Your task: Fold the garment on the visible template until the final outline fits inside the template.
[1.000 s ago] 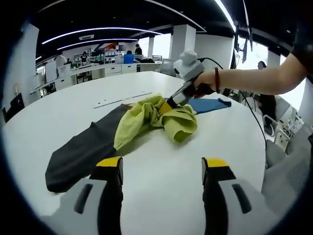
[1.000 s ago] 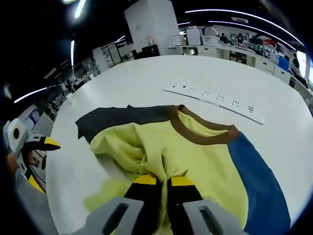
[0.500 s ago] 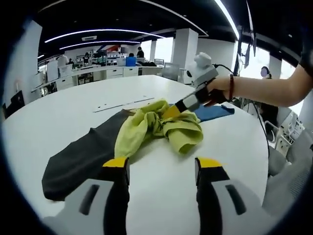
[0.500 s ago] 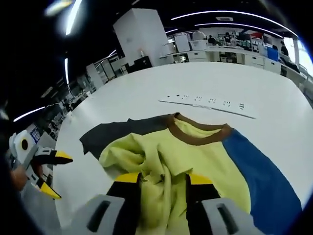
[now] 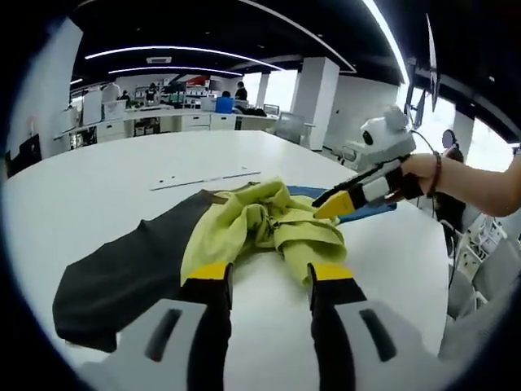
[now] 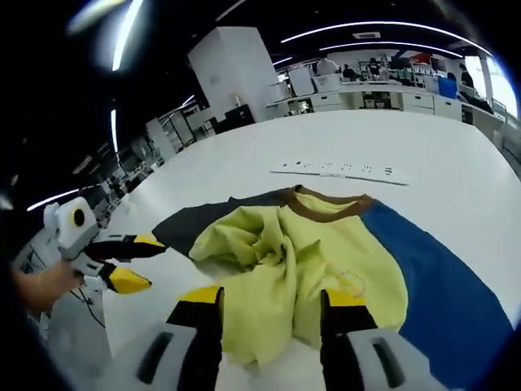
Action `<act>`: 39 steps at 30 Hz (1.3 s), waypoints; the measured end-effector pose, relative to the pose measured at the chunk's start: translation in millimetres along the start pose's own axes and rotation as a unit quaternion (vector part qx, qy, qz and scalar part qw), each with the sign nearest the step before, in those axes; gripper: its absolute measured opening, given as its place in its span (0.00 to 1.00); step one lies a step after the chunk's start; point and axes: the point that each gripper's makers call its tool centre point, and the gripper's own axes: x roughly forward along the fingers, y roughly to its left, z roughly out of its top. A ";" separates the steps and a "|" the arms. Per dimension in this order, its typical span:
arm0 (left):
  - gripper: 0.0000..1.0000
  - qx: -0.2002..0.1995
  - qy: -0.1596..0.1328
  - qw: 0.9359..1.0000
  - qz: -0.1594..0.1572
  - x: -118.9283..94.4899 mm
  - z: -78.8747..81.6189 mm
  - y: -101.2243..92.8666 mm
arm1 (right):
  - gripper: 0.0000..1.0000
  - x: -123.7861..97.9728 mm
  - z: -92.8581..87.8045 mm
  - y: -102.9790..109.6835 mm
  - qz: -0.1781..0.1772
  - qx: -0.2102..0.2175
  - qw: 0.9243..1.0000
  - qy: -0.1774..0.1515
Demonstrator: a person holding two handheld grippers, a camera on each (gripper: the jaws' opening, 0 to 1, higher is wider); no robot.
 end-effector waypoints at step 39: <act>0.10 -0.010 0.057 0.998 0.018 106.3 -20.0 13.6 | 0.16 3.7 -61.5 1.3 -0.027 0.007 0.999 -0.023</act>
